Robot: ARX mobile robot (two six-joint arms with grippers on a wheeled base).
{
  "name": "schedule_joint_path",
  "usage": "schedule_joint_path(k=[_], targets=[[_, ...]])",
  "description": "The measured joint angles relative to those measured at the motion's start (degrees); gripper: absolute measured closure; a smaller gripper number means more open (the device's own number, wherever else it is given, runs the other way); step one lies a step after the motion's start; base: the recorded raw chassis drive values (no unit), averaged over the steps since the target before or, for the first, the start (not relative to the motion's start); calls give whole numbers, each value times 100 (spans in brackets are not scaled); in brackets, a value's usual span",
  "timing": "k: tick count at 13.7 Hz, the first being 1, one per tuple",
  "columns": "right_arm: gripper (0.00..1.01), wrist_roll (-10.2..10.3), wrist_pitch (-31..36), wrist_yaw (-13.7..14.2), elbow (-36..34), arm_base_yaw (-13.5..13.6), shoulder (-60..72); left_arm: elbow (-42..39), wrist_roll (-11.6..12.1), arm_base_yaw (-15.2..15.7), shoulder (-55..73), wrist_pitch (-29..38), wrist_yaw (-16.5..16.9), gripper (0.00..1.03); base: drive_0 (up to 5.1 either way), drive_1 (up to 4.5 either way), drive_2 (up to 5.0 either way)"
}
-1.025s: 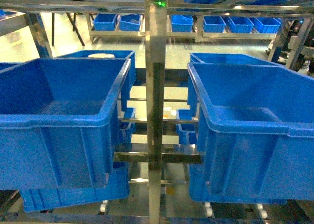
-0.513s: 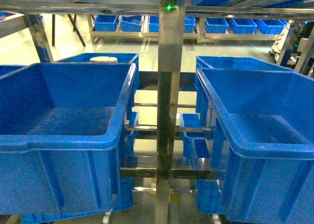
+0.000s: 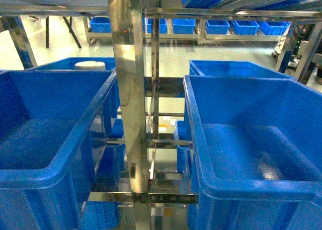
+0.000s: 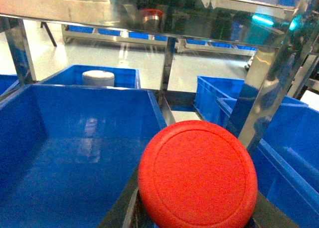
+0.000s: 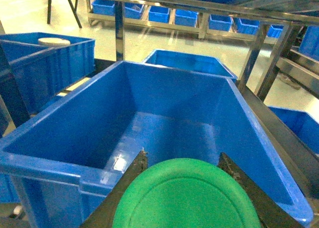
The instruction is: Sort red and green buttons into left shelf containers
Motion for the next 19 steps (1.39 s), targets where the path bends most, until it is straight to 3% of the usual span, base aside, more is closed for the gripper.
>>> schedule_joint_path(k=[4, 7, 12, 19], targets=[[67, 0, 4, -2, 7, 0, -4, 0, 0, 4, -15, 4, 0, 78, 3, 430, -424], [67, 0, -26, 0, 4, 0, 42, -4, 0, 7, 24, -37, -15, 78, 0, 0, 0], [67, 0, 20, 0, 4, 0, -4, -7, 0, 9, 0, 2, -15, 78, -488, 253, 253], [67, -4, 243, -107, 4, -57, 195, -11, 0, 4, -11, 4, -13, 78, 0, 0, 0]])
